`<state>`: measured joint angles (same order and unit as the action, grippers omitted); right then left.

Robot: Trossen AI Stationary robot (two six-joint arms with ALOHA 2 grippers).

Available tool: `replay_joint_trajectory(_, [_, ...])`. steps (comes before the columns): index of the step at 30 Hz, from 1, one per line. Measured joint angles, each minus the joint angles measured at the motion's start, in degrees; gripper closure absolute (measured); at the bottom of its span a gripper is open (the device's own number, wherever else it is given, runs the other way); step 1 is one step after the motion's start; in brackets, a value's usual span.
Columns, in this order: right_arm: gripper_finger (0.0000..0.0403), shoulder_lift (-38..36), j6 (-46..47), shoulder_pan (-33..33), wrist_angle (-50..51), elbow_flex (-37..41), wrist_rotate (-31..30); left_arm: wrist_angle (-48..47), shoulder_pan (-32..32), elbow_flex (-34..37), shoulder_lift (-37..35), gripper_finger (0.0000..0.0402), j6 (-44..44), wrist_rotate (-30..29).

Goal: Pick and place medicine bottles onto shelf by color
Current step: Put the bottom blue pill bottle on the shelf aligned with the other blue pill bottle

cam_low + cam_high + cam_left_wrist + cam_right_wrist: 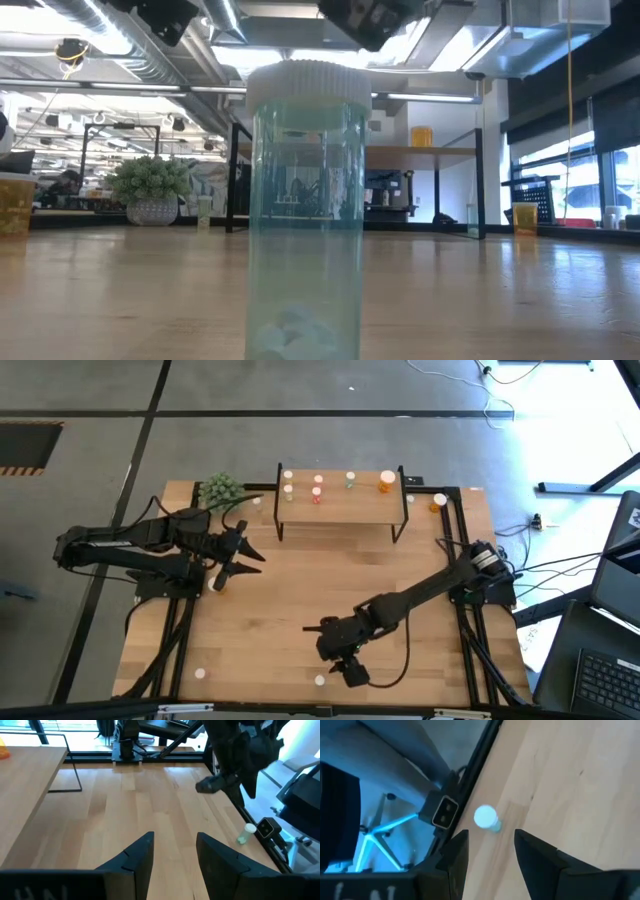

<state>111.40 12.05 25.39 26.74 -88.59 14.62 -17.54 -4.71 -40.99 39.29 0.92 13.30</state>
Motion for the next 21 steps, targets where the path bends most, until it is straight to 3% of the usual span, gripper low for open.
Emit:
replay_joint_trajectory(10, [0.0241, 1.96, 7.82, 0.72, -6.83, -0.01, 0.06, -0.02, 0.00, 0.00, 0.00, 0.0260, -0.06, 0.13])
replay_joint_trajectory(21, [0.0241, 2.05, 9.70, 2.72, -7.71, -0.01, -6.15, -0.02, 0.00, 0.00, 0.00, 0.0260, -0.12, 0.12])
